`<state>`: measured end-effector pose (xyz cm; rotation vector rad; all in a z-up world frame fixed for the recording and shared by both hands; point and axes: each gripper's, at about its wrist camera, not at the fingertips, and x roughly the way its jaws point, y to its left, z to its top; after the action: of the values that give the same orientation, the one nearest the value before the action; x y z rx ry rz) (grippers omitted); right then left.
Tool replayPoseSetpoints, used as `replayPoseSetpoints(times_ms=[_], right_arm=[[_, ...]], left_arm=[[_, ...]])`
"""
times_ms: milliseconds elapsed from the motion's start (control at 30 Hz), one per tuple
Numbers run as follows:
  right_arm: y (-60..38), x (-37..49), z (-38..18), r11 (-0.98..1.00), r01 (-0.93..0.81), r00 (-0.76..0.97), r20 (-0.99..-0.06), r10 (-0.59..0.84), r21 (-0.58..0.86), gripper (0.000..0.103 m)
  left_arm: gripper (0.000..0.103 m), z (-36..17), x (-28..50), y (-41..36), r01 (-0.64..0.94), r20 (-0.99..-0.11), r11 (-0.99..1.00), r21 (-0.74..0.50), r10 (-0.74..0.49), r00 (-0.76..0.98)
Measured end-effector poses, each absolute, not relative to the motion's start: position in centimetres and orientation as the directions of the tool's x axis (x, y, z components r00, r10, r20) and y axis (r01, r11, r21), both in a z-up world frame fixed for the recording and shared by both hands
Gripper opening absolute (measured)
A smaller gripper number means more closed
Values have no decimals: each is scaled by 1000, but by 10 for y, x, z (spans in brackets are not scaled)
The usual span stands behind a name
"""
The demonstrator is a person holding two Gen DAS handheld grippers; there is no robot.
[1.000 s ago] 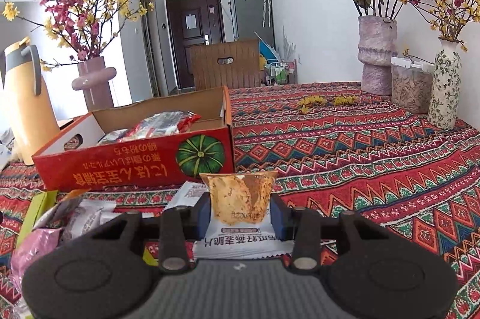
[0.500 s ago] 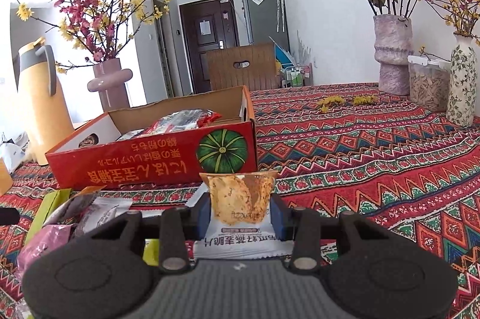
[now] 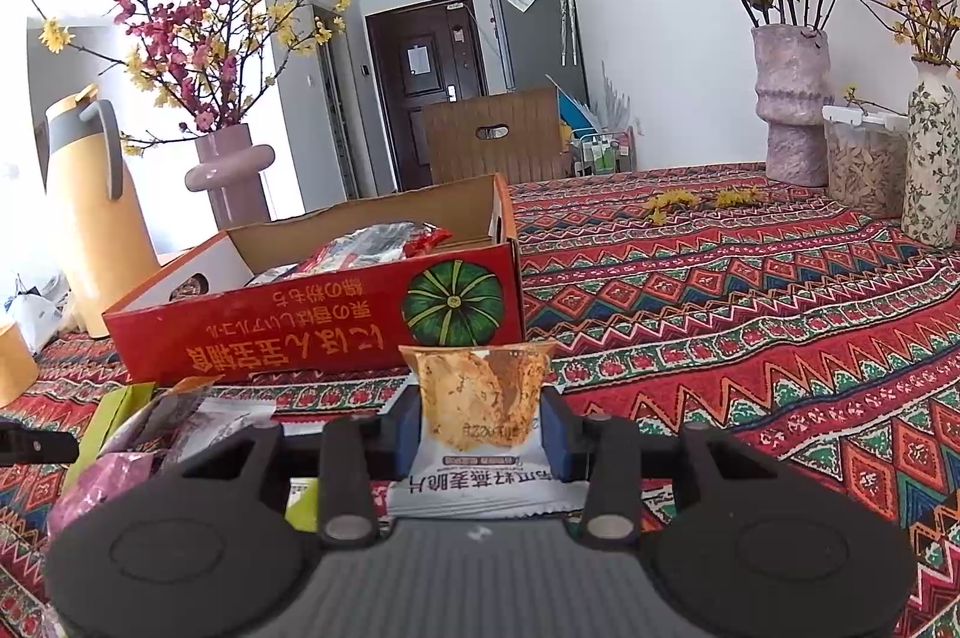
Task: Organize snacks
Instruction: 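Grasp a green bar with the left tool while the right tool holds the cookie packet, then carry the green bar with the left tool while the right tool carries the cookie packet to the box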
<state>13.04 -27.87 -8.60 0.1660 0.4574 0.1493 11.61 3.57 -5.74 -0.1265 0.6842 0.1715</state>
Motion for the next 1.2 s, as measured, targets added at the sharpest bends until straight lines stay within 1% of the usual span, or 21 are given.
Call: replayPoseSetpoints(times_ms=[200,333,467,533,600,667,767,800,833,900,967,1033,1200], right_arm=[[-278,130,-86,975,-109,887,-424,183,194,40],[-278,130,-86,974,-113,887,-422,188,196,40],[-278,131,-86,973,-116,885,-423,192,200,40],[-278,131,-86,973,-116,885,-424,192,200,40],[-278,131,-86,973,-115,885,-424,192,199,40],[-278,131,-86,973,-115,885,-424,191,199,40],[-278,131,-86,973,-116,885,-424,192,199,40],[-278,131,-86,973,-115,885,-424,191,199,40],[-278,131,-86,973,-115,885,-424,192,199,40],[-278,131,-86,973,-115,885,-424,192,199,40],[-278,131,-86,973,-115,885,-424,192,199,40],[-278,131,-86,973,-115,886,-423,191,199,40],[-278,131,-87,974,-114,886,-424,189,197,40]], left_arm=[[103,-59,132,31,-207,-657,976,-64,115,745],[102,-60,146,31,-243,-670,968,-58,143,729],[95,-63,153,26,-237,-686,970,-50,139,714],[88,-64,155,22,-226,-693,973,-43,134,708],[84,-66,157,19,-218,-702,975,-42,127,701],[83,-67,158,16,-216,-703,976,-31,133,699],[76,-67,158,13,-203,-701,979,-22,130,702],[70,-67,157,13,-197,-699,980,-21,126,704],[61,-66,156,13,-186,-696,982,-26,116,708],[52,-65,155,13,-168,-693,985,-25,104,713],[50,-64,154,13,-163,-694,986,-27,99,713],[45,-64,152,15,-158,-695,987,-29,93,713],[40,-63,147,23,-151,-694,988,-22,94,714]])
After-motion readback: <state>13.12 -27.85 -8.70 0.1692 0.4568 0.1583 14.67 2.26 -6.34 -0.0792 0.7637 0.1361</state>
